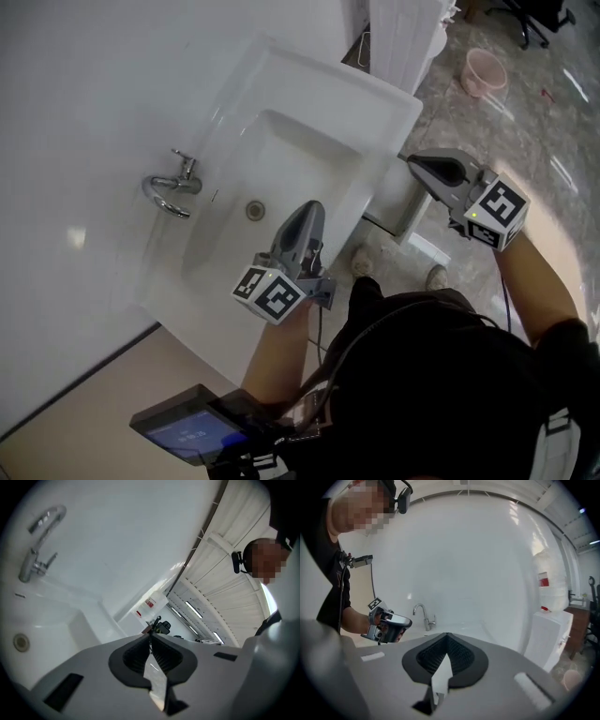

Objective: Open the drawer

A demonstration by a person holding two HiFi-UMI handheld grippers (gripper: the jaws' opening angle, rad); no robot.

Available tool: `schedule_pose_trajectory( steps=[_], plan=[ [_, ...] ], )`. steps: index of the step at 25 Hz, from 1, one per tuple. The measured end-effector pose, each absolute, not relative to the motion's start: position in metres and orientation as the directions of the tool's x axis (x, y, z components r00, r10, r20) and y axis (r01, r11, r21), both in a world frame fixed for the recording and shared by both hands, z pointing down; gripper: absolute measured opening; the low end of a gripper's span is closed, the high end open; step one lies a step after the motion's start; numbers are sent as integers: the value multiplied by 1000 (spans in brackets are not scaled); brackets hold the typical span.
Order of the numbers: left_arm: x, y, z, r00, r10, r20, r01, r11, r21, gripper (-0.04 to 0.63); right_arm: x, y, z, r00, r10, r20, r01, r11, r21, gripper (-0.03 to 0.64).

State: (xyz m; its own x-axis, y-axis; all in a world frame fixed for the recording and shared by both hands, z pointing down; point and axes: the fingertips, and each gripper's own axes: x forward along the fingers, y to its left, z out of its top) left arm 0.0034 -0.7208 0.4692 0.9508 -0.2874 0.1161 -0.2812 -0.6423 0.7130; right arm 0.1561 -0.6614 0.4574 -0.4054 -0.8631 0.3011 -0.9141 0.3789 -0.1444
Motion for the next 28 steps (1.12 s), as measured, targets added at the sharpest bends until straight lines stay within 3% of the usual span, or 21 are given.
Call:
schedule_pose_trajectory(
  steps=[8, 16, 22, 28],
  plan=[
    [-203, -745, 430, 796, -599, 90, -507, -576, 641, 15, -24, -760, 417, -661, -713, 232, -743, 666, -69, -6],
    [-386, -714, 403, 565, -818, 108, -706, -411, 577, 15, -188, -807, 391, -823, -544, 161, -559, 827, -62, -6],
    [-447, -672, 352, 439, -892, 111, -792, -325, 517, 15, -243, -796, 346, -886, -444, 135, -452, 891, -37, -6],
    [-461, -675, 343, 427, -901, 75, -811, -344, 474, 15, -237, -797, 336, -871, -478, 112, -480, 877, 4, -6]
  ],
)
